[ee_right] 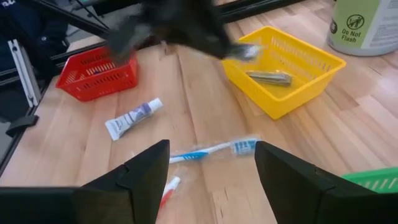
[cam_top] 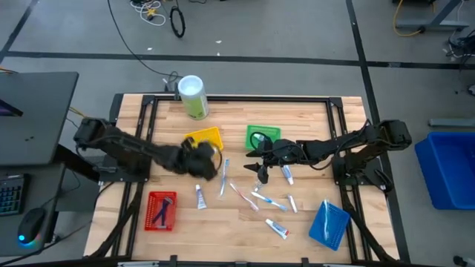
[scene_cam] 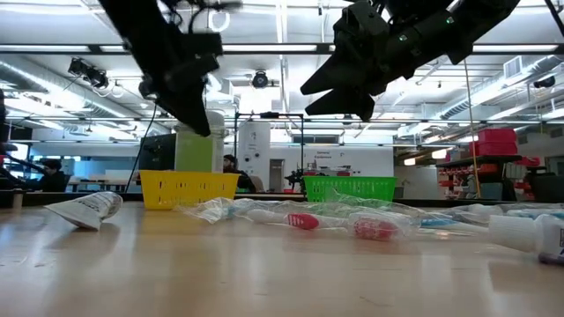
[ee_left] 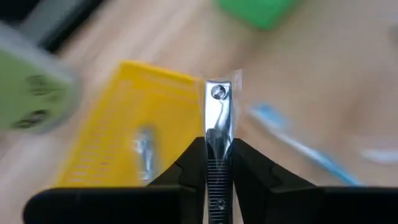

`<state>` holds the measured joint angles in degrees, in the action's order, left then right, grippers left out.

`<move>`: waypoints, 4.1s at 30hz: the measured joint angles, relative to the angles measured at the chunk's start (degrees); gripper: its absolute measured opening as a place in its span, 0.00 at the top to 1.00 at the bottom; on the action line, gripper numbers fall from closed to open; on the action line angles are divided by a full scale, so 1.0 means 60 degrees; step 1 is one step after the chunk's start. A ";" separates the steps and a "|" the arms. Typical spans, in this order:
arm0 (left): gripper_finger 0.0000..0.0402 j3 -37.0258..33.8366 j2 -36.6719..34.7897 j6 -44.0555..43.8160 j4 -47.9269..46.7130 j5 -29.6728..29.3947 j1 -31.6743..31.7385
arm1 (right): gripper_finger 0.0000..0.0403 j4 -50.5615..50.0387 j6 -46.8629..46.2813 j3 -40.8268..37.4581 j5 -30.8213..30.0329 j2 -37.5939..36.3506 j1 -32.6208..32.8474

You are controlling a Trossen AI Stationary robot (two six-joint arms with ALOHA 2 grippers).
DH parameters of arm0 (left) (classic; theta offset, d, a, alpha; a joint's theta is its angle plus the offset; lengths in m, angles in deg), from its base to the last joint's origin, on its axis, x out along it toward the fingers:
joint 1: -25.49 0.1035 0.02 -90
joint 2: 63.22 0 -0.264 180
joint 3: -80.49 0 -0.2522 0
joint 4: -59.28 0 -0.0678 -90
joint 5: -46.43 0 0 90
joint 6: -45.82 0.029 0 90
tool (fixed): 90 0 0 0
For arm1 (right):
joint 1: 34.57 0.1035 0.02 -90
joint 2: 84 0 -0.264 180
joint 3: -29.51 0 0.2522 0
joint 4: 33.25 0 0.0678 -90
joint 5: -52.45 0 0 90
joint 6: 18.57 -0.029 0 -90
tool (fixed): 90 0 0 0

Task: Pick & Place Travel size toiletries
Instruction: Put the silver nail cutter into the yellow bin, then put the white toothpaste into the green bin

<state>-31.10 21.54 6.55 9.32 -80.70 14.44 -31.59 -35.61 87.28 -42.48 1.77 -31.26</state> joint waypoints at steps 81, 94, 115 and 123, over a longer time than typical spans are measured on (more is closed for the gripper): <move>0.62 0.1461 0.0566 0.5016 0.4025 0.3626 0.3894 | 0.55 -0.6805 -0.7281 -0.2238 -0.1478 -0.0907 0.1683; 0.62 0.1461 0.0570 0.5336 0.4025 0.3604 0.3894 | 0.73 -0.6232 -0.6915 -0.2064 -0.1504 -0.1390 0.1668; 0.62 0.1453 0.0570 0.4820 0.4016 0.3617 0.3624 | 0.73 -0.3018 0.0591 -0.0721 -0.4095 -0.1907 -0.0397; 0.62 0.1453 0.0570 0.4313 0.4018 0.3619 0.3517 | 0.73 -0.2736 0.0745 -0.0721 -0.2809 -0.0931 -0.1982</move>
<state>-22.38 24.96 32.43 33.43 -58.99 35.55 -48.01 -31.14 82.95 -59.33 -3.81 -43.15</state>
